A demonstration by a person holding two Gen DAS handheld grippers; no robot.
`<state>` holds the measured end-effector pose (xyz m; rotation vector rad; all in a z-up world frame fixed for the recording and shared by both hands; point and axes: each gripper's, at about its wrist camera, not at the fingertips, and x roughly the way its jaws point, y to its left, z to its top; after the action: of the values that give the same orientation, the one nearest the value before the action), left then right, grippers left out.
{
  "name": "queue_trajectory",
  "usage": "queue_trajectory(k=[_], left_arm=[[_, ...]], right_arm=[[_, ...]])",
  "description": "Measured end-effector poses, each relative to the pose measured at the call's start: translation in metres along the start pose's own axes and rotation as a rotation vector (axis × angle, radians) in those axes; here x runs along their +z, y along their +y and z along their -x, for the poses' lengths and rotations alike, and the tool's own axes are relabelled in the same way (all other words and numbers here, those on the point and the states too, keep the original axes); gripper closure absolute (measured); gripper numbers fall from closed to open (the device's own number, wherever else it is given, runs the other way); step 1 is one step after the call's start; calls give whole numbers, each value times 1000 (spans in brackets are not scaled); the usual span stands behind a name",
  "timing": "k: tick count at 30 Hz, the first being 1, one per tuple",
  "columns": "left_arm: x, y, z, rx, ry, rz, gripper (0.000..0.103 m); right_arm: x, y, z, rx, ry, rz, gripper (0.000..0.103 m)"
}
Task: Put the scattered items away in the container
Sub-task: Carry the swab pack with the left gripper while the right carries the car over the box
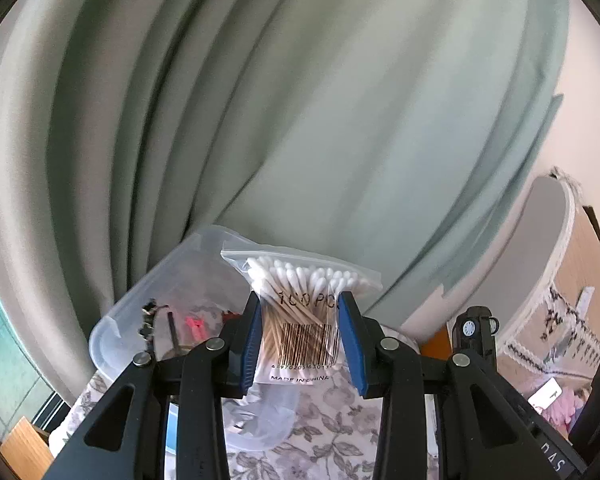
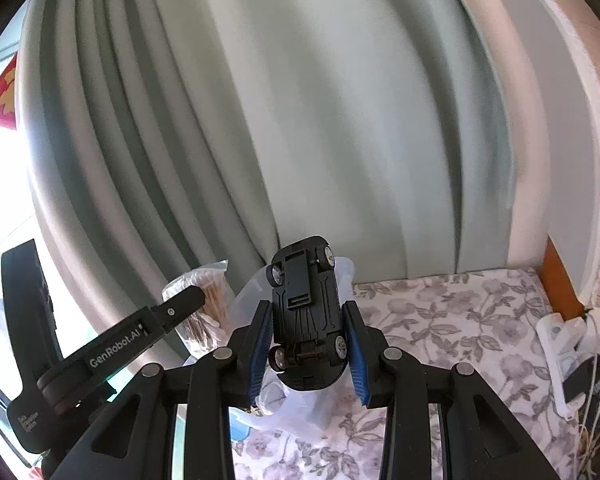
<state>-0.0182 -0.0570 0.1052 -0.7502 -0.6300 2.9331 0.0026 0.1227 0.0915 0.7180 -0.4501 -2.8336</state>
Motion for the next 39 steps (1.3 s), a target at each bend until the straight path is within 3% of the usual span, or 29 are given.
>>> queue_trajectory(k=[17, 39], left_arm=[[5, 61, -12, 53, 17, 99, 65], [-3, 109, -47, 85, 109, 164, 64]], right_arm=[[-9, 45, -44, 47, 88, 83, 66], [-31, 60, -102, 46, 225, 115, 66]])
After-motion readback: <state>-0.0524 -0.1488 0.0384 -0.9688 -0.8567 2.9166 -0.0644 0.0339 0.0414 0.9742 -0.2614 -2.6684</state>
